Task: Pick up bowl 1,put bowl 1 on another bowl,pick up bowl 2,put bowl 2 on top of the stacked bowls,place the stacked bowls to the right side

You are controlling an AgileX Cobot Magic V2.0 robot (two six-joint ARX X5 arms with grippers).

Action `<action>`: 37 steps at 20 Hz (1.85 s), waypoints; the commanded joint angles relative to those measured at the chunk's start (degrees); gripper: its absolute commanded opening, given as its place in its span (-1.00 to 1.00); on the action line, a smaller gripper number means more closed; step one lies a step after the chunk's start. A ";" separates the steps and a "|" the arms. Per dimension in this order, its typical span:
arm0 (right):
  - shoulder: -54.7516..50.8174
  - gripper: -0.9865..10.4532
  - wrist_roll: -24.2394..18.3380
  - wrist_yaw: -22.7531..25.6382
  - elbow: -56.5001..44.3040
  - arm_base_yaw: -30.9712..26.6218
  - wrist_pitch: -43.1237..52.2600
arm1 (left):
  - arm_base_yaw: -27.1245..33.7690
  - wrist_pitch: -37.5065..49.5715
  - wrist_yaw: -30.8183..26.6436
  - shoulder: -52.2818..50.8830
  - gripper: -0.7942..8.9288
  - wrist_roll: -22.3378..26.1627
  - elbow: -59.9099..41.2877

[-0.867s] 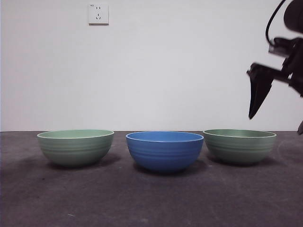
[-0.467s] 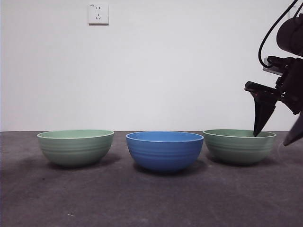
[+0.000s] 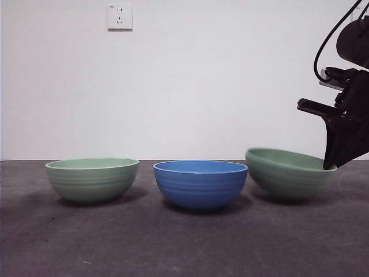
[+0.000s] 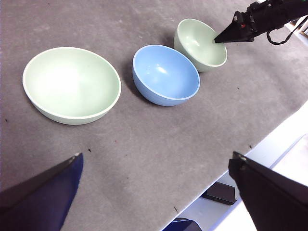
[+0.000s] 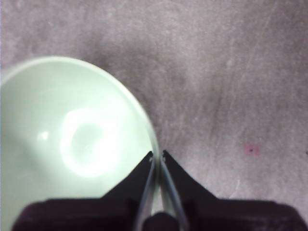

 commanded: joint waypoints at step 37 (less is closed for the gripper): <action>4.81 -0.48 -0.48 5.53 8.04 23.50 -1.88 | -3.21 0.74 -5.07 3.21 0.51 -0.20 0.13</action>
